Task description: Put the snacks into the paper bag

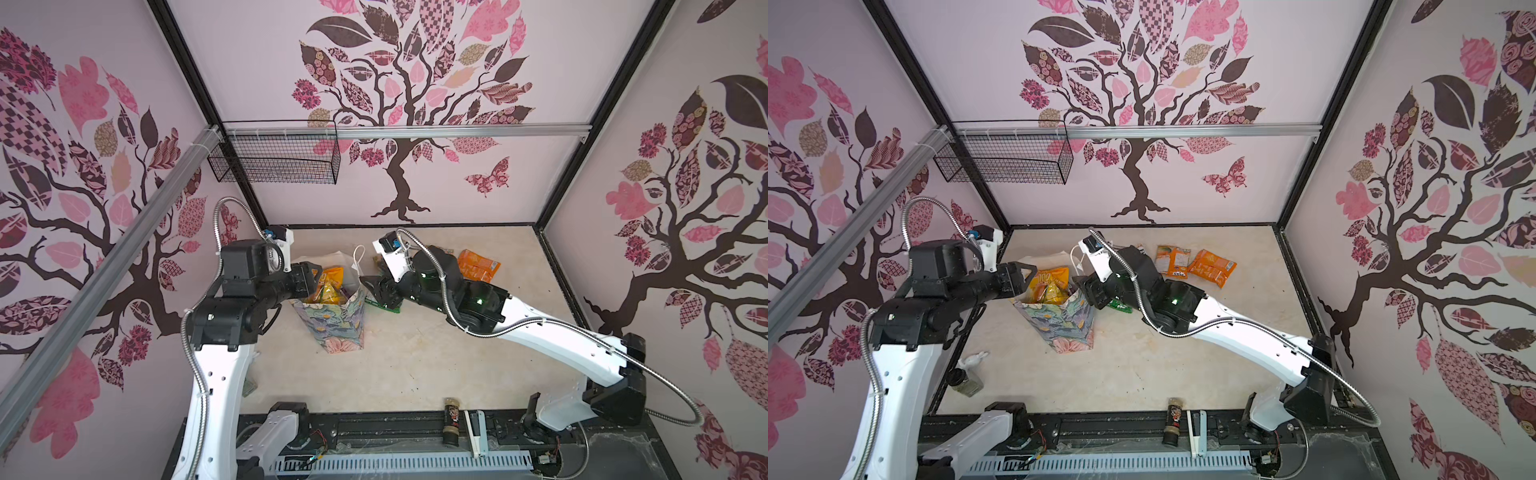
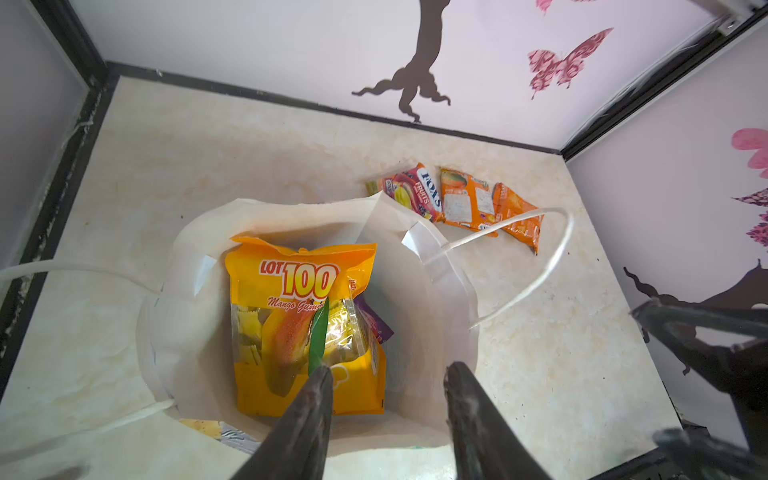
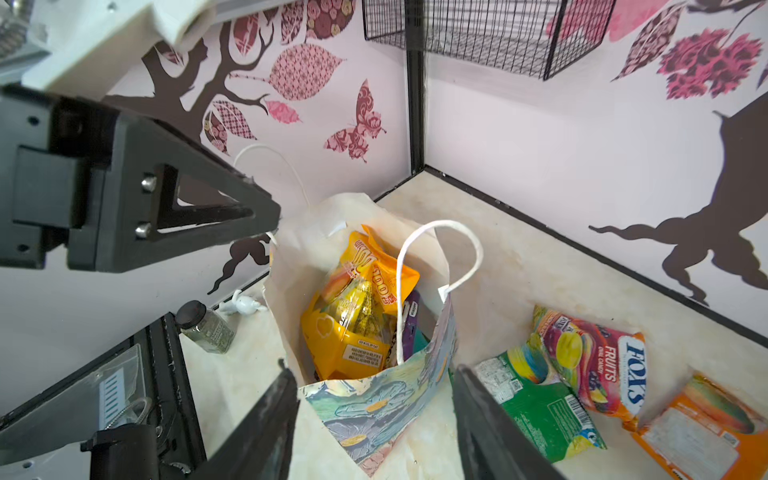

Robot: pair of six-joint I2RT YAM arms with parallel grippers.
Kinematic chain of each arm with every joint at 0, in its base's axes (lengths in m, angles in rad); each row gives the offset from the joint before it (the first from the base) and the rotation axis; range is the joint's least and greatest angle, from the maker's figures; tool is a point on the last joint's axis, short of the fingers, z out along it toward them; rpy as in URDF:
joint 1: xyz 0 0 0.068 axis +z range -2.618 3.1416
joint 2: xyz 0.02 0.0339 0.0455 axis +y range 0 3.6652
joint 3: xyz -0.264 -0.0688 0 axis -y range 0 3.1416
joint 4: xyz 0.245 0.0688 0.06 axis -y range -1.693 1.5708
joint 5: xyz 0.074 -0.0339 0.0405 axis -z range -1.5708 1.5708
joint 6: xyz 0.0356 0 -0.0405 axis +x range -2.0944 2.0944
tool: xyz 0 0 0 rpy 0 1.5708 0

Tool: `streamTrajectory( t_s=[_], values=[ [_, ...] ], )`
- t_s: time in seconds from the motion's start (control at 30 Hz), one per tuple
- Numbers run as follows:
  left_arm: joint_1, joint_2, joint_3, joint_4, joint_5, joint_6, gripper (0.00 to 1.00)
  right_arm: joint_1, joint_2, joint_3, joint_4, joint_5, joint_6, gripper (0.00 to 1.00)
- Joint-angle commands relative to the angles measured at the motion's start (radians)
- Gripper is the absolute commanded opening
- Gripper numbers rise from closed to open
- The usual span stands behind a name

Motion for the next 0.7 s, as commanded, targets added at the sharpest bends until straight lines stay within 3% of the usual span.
streamTrajectory(
  t_s=[0.0,0.13,0.27,0.47,0.67],
  values=[
    [-0.005,0.035,0.032,-0.099,-0.062,0.045,0.47,0.003,0.064,0.026,0.074,0.007,0.005,0.60],
    [-0.008,0.039,0.015,-0.074,-0.048,0.040,0.48,-0.008,0.143,0.068,0.082,0.038,-0.003,0.58],
    [-0.011,0.067,0.004,-0.060,-0.056,0.041,0.49,-0.032,0.199,0.101,0.089,0.025,0.016,0.45],
    [-0.027,0.122,0.021,-0.078,-0.096,0.044,0.48,-0.045,0.181,0.074,0.141,-0.006,0.030,0.01],
    [-0.143,0.179,0.012,-0.072,-0.201,0.021,0.40,-0.046,0.123,0.010,0.195,-0.009,0.034,0.00]
  ],
)
